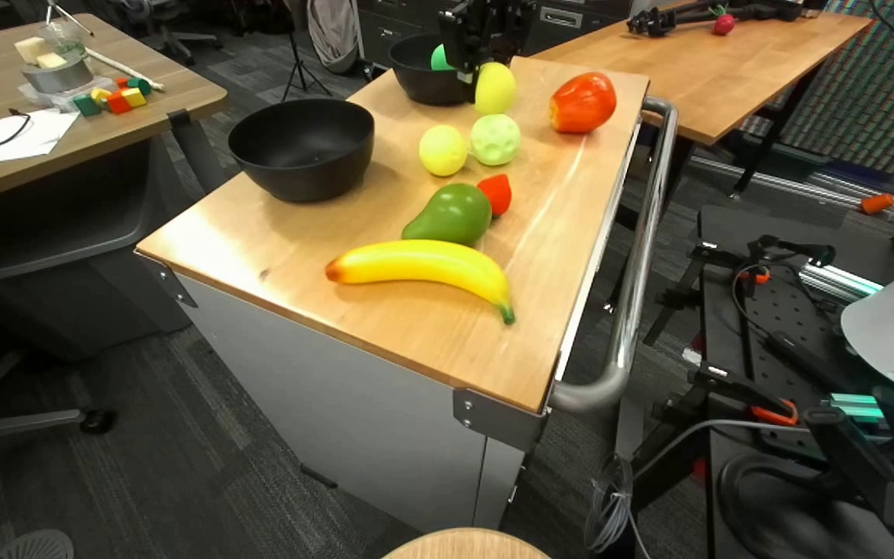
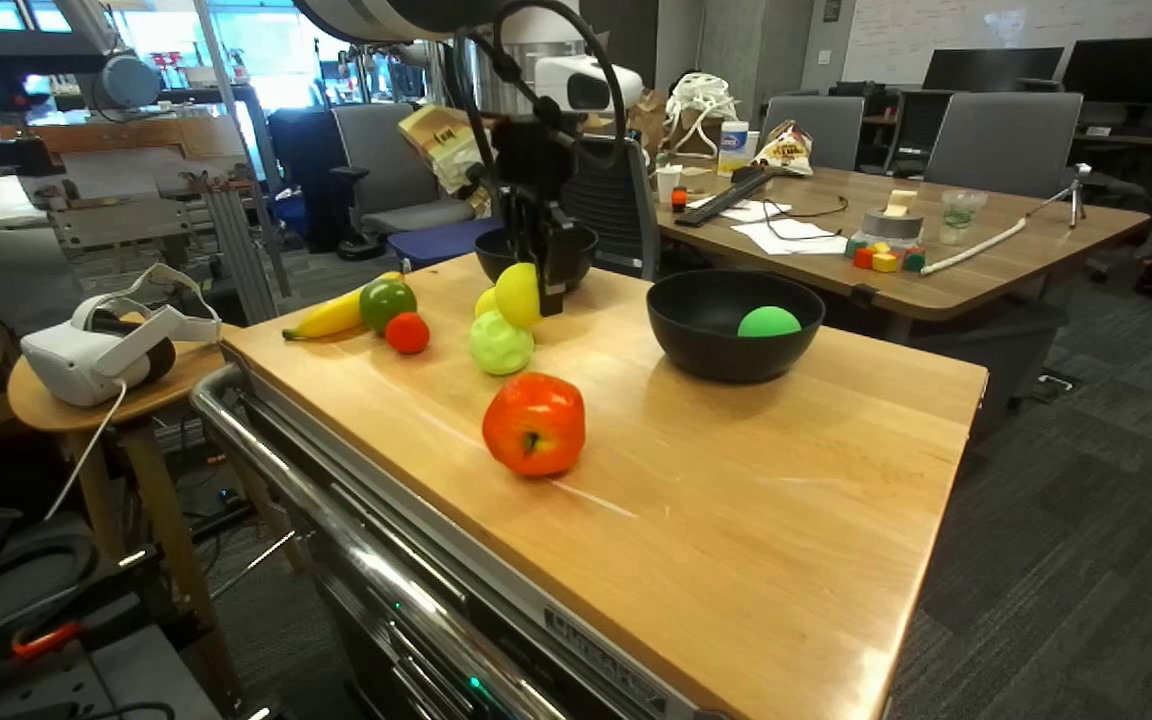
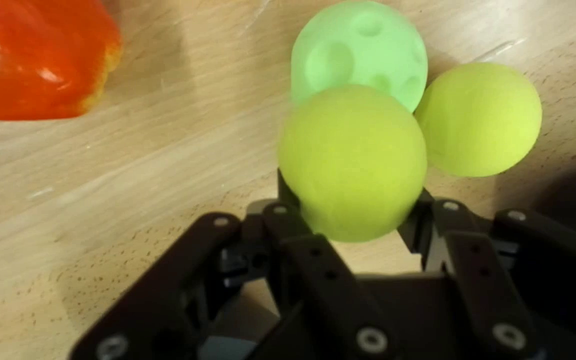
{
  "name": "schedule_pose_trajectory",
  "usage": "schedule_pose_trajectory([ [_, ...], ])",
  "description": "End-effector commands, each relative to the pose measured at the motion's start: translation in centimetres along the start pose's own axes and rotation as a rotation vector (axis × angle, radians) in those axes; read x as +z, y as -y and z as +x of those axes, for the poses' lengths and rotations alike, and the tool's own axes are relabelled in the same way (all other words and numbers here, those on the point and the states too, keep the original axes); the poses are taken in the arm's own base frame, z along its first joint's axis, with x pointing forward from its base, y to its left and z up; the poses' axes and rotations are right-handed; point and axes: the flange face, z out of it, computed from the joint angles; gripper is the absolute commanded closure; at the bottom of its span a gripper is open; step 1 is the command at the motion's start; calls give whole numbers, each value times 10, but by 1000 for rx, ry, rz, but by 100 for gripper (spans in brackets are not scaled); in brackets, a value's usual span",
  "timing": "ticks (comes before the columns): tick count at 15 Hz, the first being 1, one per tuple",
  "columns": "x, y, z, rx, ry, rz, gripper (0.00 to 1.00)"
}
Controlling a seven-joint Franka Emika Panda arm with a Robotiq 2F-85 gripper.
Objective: Remove the fruits from the left and right bowl respectively and put them on the table
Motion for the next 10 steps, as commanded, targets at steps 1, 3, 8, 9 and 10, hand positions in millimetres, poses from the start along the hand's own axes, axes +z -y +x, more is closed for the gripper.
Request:
schedule_pose_trajectory([
  [1,5,8,-3,-42,20,-5,78],
  [3,7,10,-1,-58,9,-11,78],
  [8,10,21,7,-114,-20,-17,78],
  [9,10,24,9,-125,-32,-25,78],
  [10,9,28,11,-142,-46,-31,78],
])
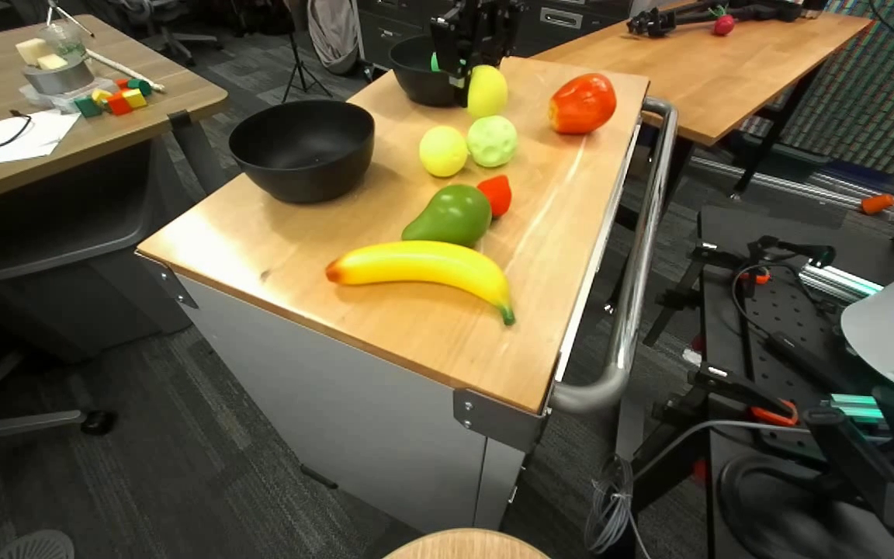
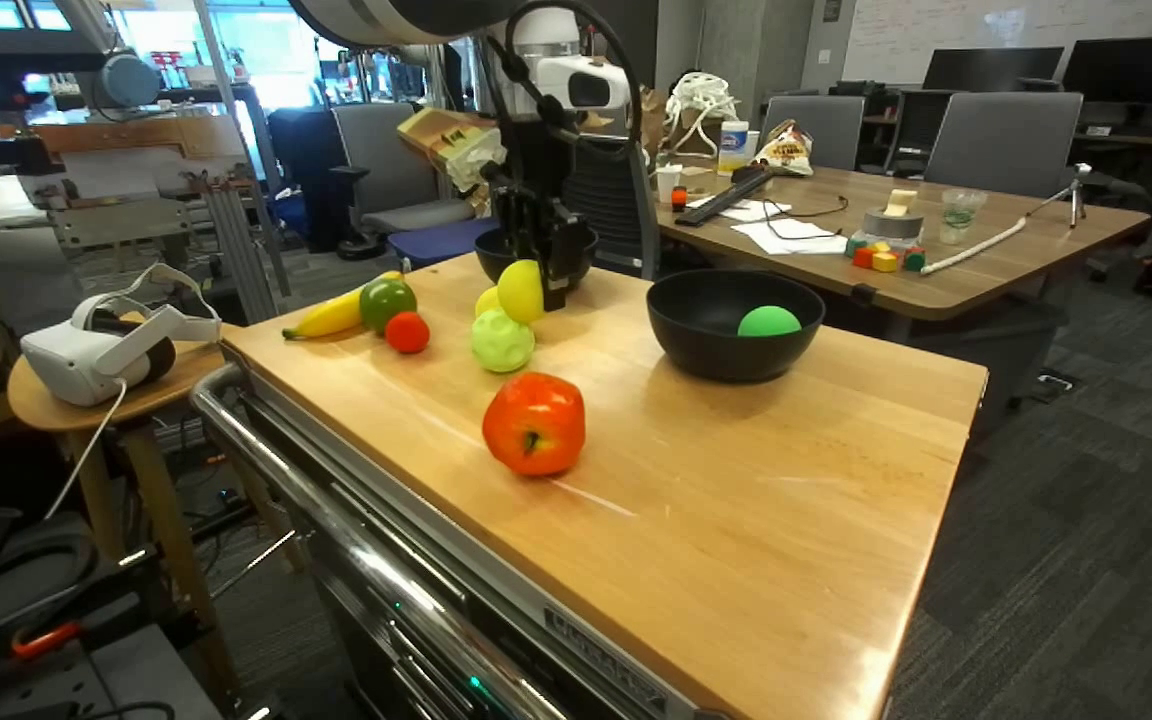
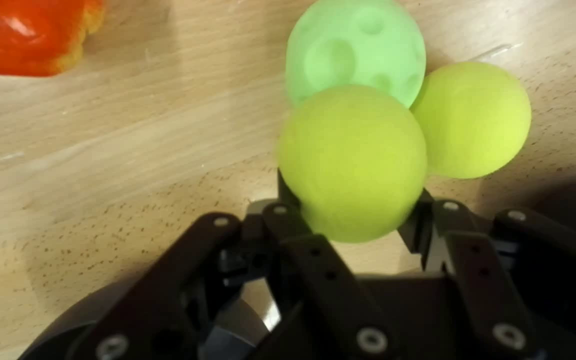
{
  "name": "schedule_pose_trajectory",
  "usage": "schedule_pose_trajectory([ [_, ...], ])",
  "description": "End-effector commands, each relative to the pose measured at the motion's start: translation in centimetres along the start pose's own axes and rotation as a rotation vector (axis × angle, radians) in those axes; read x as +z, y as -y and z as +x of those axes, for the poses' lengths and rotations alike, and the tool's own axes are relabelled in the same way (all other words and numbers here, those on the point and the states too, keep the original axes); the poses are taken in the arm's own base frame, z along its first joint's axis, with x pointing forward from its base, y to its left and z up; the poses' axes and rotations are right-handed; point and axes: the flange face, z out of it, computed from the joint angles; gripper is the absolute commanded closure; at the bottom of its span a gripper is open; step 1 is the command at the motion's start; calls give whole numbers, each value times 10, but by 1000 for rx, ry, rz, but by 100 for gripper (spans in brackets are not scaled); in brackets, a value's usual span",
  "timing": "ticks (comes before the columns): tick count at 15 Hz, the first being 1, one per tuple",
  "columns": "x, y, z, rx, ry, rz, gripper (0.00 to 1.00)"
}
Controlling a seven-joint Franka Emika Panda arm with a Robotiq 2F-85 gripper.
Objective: Remove the fruits from the left and right bowl respectively and put them on the table
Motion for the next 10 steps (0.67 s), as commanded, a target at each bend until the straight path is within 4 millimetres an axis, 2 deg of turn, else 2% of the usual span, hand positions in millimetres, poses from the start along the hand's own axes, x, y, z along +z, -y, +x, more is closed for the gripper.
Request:
schedule_pose_trajectory([
  [1,6,18,12,-71,-41,-24,78],
  [4,11,28,21,-116,-74,-47,78],
  [10,37,37,35,-178,-94,-85,78],
])
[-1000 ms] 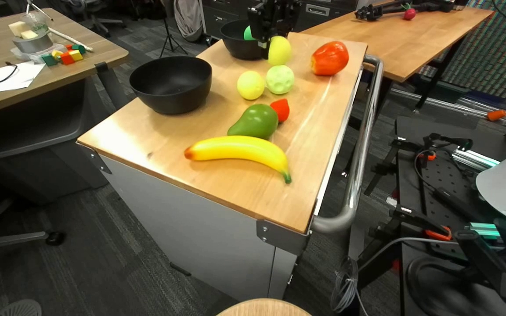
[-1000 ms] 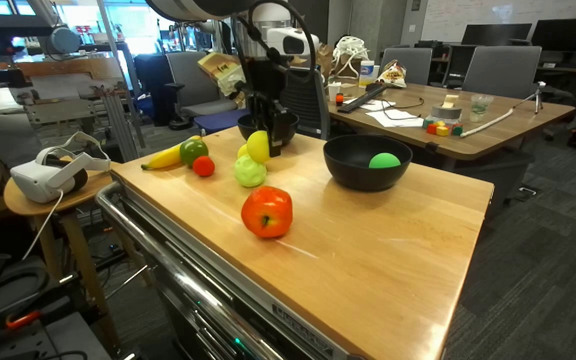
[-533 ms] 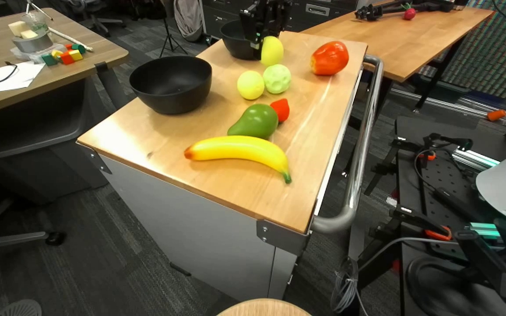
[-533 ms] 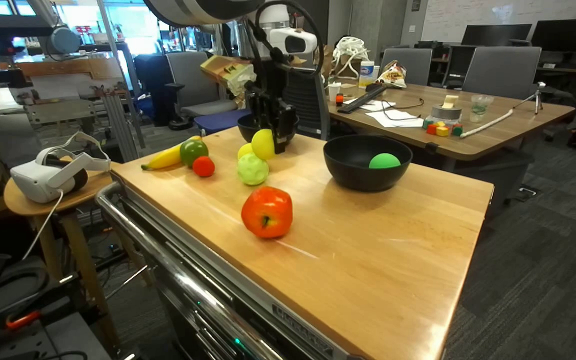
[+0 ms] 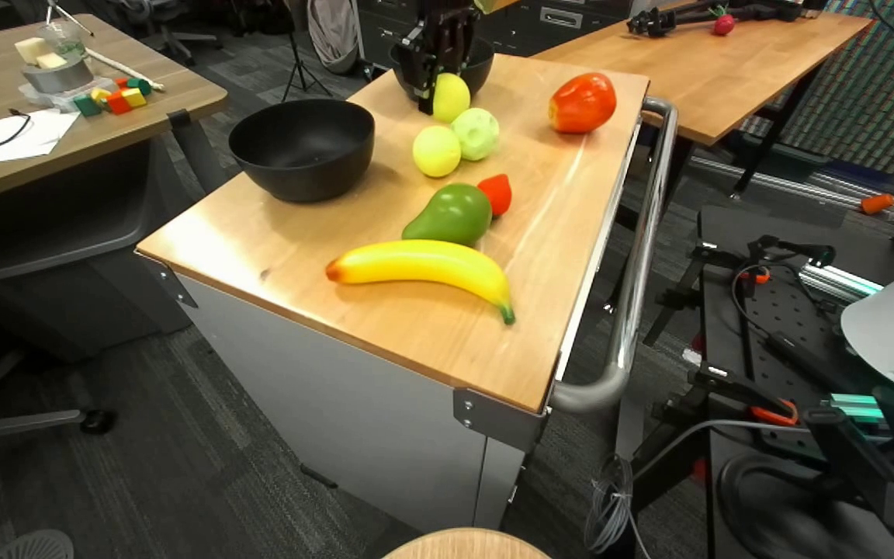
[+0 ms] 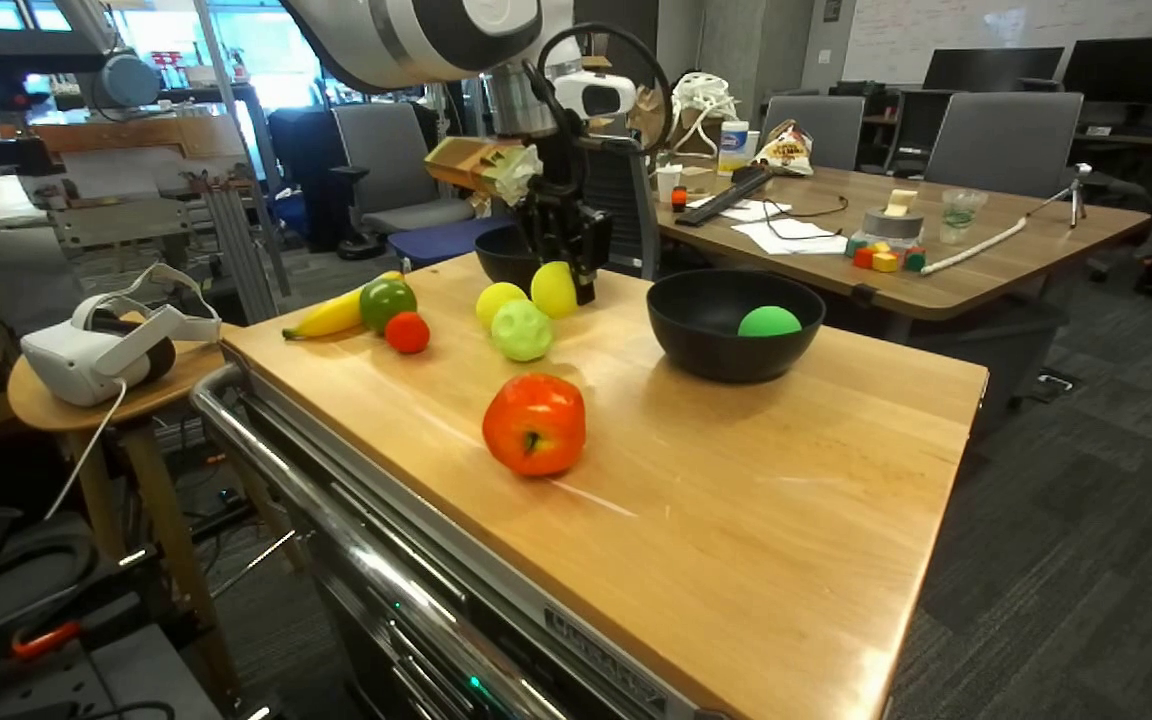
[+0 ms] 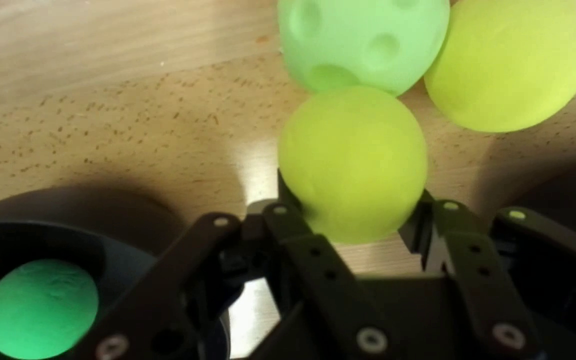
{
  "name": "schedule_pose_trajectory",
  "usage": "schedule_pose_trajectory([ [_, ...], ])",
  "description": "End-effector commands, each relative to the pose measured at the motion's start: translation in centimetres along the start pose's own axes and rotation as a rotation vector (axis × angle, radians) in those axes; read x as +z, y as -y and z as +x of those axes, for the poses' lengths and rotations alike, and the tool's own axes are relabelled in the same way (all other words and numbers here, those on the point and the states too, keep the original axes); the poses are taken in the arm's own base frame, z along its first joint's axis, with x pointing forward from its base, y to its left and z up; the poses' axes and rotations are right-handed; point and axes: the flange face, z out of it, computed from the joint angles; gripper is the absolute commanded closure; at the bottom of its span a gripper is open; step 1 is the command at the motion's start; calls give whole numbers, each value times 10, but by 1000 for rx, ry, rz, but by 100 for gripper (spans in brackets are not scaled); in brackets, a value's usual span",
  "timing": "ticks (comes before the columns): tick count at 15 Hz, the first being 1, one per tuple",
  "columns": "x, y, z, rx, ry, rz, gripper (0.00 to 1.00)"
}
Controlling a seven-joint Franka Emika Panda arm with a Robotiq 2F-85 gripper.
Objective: Remove the fruits from the left and right bowl respectively and put them on the table
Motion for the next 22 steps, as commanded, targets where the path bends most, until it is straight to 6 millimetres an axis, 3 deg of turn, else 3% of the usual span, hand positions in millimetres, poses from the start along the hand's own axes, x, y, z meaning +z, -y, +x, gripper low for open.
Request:
schedule_pose_trajectory([
  [1,19,8,6,-51,-2,-12,69],
  [2,19,8,8,-60,-3,-8,29],
  [4,18,9,10,-75,-2,12,28],
  [8,16,9,9,-119,7,28,1],
  [12,-6,8,10,-186,-35,-2,0],
  [15,-34,0,14,-214,-89,-34,0],
  [19,-68,-29,18,-173,-171,-89,0],
  [22,-78,-58,14,-151,-233,-170,0],
])
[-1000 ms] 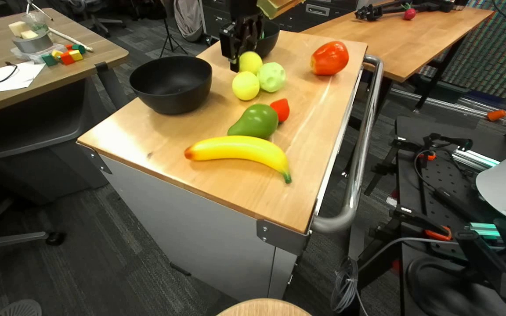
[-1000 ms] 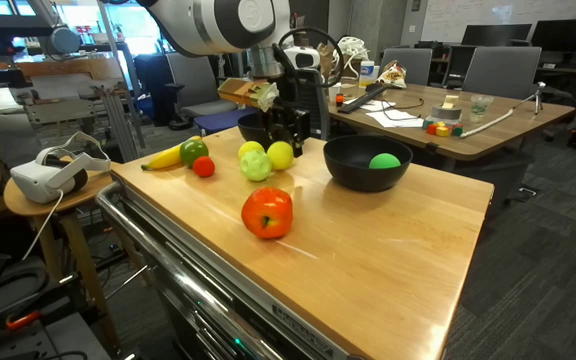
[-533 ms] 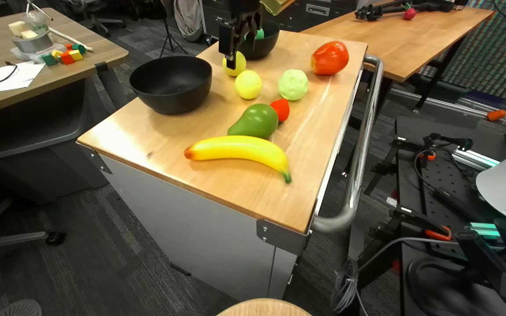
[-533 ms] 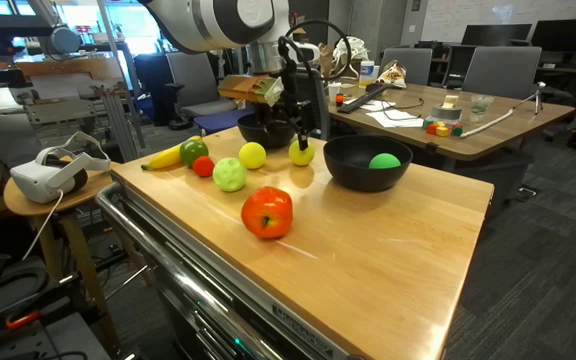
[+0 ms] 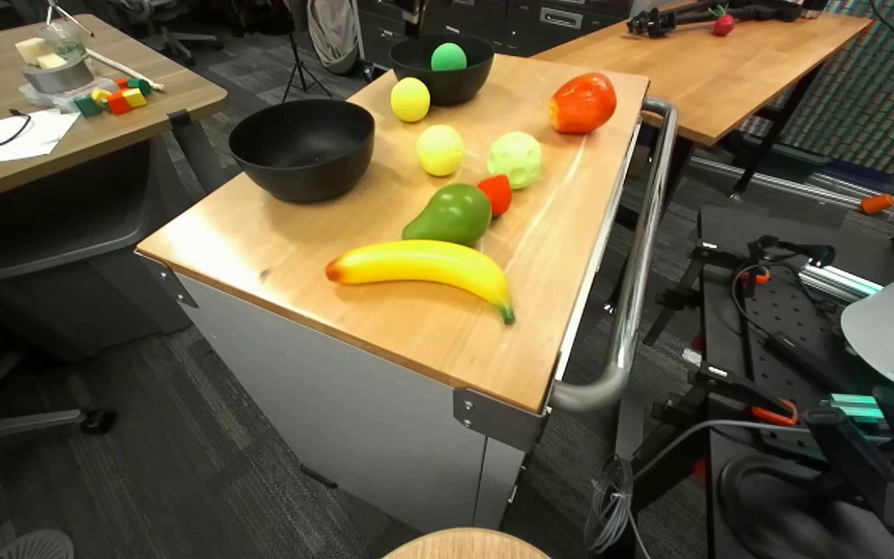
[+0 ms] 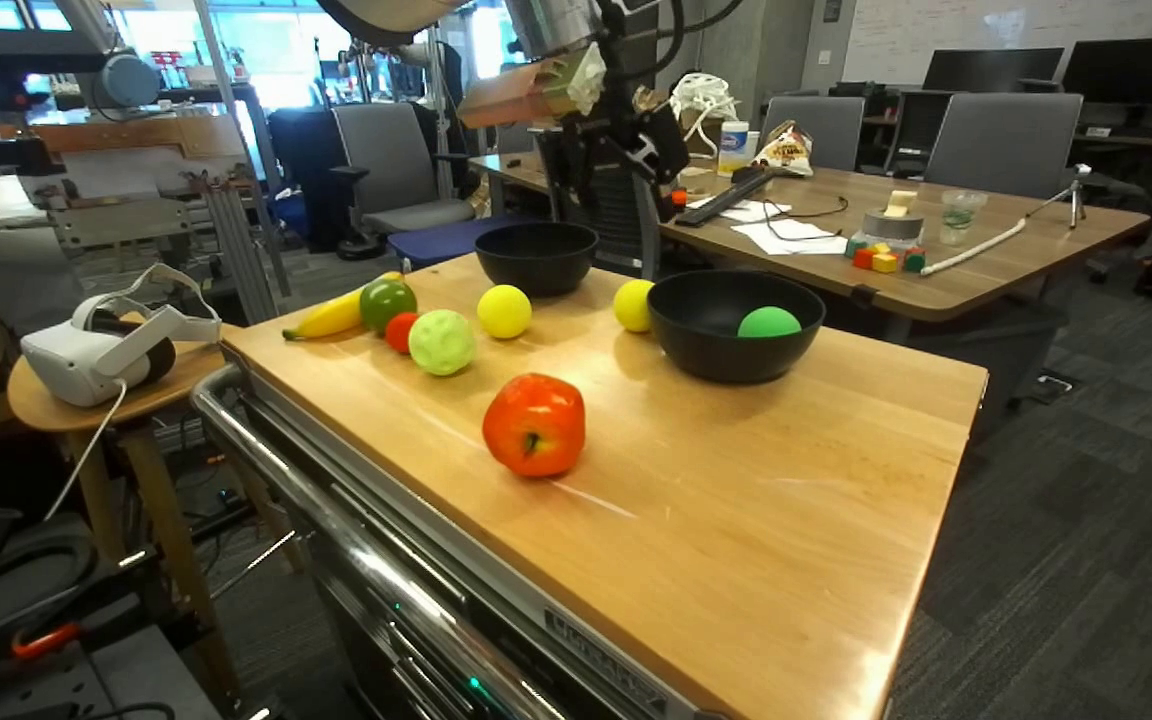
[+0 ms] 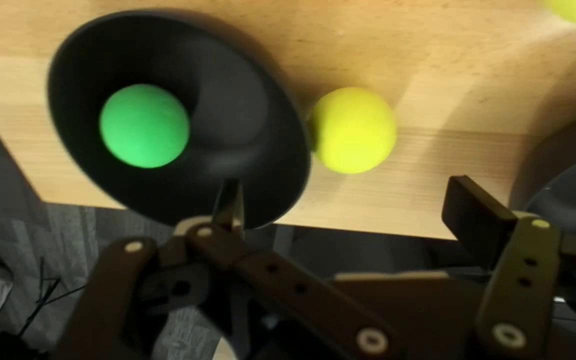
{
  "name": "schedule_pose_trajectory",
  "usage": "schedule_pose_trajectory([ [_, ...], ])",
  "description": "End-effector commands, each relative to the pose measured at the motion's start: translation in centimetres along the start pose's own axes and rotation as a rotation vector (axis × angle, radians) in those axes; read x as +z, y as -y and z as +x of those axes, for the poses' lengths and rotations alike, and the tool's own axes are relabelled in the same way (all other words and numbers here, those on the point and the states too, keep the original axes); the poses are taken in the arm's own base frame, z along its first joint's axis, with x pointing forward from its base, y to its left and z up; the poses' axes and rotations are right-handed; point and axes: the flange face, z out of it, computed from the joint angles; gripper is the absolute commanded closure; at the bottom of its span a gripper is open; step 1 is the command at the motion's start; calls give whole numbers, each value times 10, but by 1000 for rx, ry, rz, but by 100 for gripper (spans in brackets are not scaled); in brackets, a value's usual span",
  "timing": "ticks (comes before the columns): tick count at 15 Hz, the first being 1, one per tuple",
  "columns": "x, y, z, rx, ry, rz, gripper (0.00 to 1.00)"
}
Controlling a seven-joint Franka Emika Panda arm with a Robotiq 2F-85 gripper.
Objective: Remove the fruits from the left and right bowl respectively and put them on the table
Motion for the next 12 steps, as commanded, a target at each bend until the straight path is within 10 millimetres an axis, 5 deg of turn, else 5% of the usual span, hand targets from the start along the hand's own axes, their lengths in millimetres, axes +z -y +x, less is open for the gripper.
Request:
schedule_pose_trajectory([
  [1,-3,-11,-1,7,-14,-26,0],
  [6,2,-26,-1,47,7,-33,0],
  [12,34,-88,22,373,159,-60,0],
])
